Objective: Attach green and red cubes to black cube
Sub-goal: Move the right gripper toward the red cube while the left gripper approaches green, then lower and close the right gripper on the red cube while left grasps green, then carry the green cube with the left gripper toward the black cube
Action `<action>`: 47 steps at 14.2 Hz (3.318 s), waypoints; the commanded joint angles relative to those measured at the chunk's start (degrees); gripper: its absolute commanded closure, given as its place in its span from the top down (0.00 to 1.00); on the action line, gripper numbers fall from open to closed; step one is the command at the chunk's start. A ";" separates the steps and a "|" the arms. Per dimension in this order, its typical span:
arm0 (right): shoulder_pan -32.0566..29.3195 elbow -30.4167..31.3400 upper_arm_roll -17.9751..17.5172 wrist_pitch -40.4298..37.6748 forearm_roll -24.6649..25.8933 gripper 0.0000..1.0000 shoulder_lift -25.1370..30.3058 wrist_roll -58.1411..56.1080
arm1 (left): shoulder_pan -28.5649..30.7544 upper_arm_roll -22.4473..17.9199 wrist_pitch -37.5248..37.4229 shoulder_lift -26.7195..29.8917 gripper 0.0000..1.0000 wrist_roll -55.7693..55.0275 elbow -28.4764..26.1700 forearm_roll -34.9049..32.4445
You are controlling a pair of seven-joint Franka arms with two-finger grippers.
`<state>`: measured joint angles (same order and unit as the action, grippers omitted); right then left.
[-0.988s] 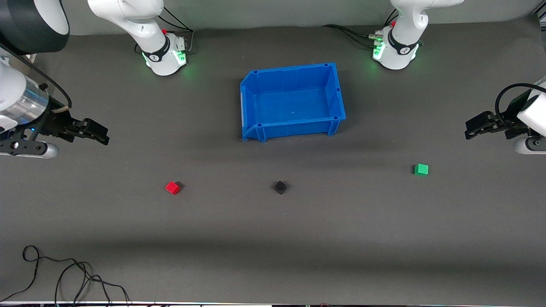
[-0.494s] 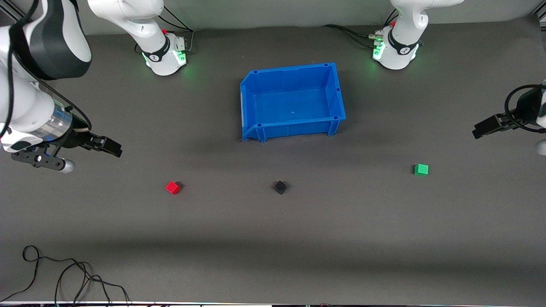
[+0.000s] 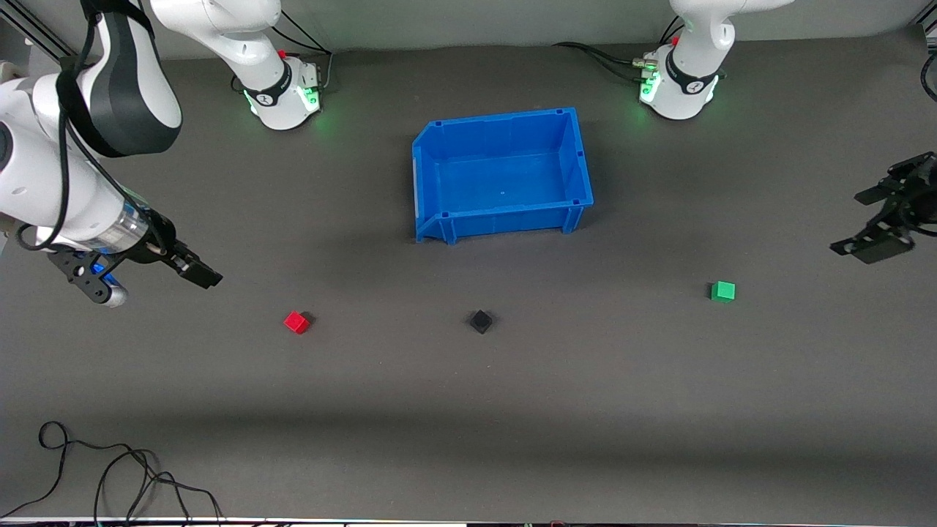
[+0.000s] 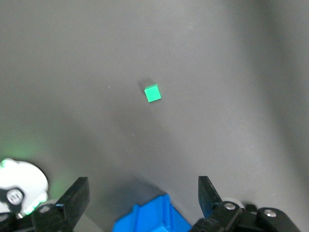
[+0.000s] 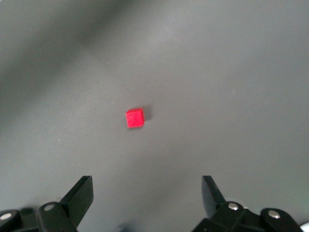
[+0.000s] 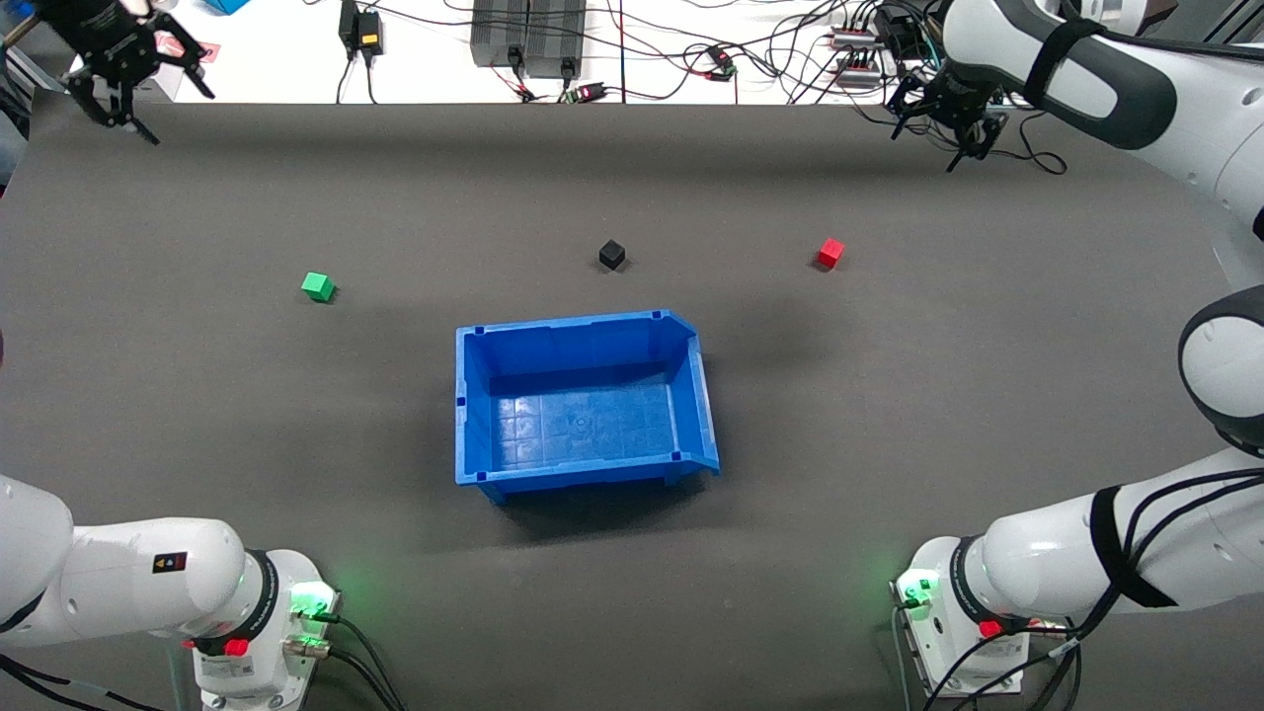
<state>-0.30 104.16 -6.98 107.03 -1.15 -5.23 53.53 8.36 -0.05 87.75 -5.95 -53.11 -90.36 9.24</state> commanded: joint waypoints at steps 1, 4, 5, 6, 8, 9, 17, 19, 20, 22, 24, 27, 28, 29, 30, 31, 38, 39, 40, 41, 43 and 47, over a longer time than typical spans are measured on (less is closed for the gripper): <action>0.13 1.47 0.30 3.17 -2.54 0.99 -2.85 12.69 | 3.50 0.14 3.20 0.77 1.00 -3.22 -5.51 4.45; 0.38 3.15 0.30 8.53 -2.81 0.99 -6.18 26.84 | 6.93 0.14 9.78 0.86 1.00 -3.22 -13.85 9.82; 0.48 3.15 0.30 10.03 -2.90 0.99 -8.20 30.28 | 7.02 0.14 12.59 0.86 1.00 -3.22 -16.49 10.01; 0.48 3.15 0.30 11.26 -2.90 1.00 -10.22 31.36 | 7.02 0.14 15.31 0.86 1.00 -3.22 -18.95 11.31; 0.56 3.33 0.83 12.41 -2.90 1.00 -12.95 32.24 | 8.16 -0.04 19.37 0.16 1.00 -2.53 -23.52 16.14; 0.65 3.24 0.83 14.24 -2.37 0.99 -14.71 39.47 | 8.25 0.14 23.30 -1.24 1.00 -2.09 -25.81 16.68; 4.08 3.24 2.23 27.08 -1.41 0.93 -25.69 45.87 | 7.55 0.40 33.00 -13.46 1.00 8.89 -26.10 23.36; 4.43 3.32 2.94 30.16 -1.31 0.93 -28.25 47.00 | 7.29 1.01 35.63 -16.36 1.00 9.87 -25.92 23.63; 5.39 3.24 2.94 30.34 -1.14 0.93 -28.87 49.01 | 7.03 1.54 37.21 -17.59 1.00 10.05 -25.92 23.63; 6.28 3.41 2.94 30.35 0.43 0.93 -28.87 49.91 | 7.02 2.24 39.15 -19.35 1.00 10.05 -25.74 23.63; 6.19 3.50 3.12 30.26 3.07 0.93 -28.87 49.91 | 7.02 2.51 40.82 -21.37 1.00 10.05 -25.57 23.63; 6.19 3.50 4.35 29.64 6.59 0.94 -28.79 49.74 | 7.11 2.95 41.71 -23.04 1.00 10.05 -25.48 23.63; 6.19 3.50 4.43 29.73 6.68 0.94 -28.87 49.74 | 7.03 2.95 42.32 -23.40 1.00 10.05 -25.48 23.63; 6.19 3.50 4.44 29.73 6.68 0.94 -29.31 49.74 | 7.02 2.95 42.93 -23.92 0.97 10.05 -25.48 23.63; 6.19 3.41 4.44 29.73 6.60 0.94 -29.49 49.91 | 7.02 2.95 43.03 -24.02 0.87 10.05 -25.39 23.63; 6.19 3.33 4.44 29.73 6.60 0.93 -29.49 50.00 | 7.11 2.95 43.03 -24.02 0.70 10.05 -25.39 23.72; 6.19 2.80 4.44 29.82 5.81 0.94 -29.49 50.09 | 7.20 2.95 41.62 -23.32 0.26 9.17 -24.60 25.74; 6.19 2.54 4.44 29.82 5.72 0.94 -29.49 50.52 | 7.20 2.95 40.32 -23.23 0.26 8.65 -23.73 25.74; 6.19 2.01 4.44 29.99 5.72 0.94 -29.66 52.09 | 7.20 2.95 38.39 -23.23 0.26 7.68 -21.89 25.74; 6.28 1.92 4.44 30.08 5.72 0.94 -29.66 53.15 | 7.03 2.95 36.46 -23.23 0.26 5.06 -19.79 25.65; 6.28 2.01 4.35 30.08 5.80 0.93 -29.66 53.43 | 5.19 2.95 34.51 -23.40 0.26 0.05 -15.92 25.65; 6.36 2.01 4.26 30.26 5.72 0.67 -29.93 53.43 | -3.50 3.04 35.03 -26.20 0.26 -12.42 -7.92 25.92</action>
<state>5.35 106.91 -2.95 137.23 4.12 -34.68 105.06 10.06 3.84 122.81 -29.75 -59.18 -102.61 34.60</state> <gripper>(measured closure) 0.163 0.634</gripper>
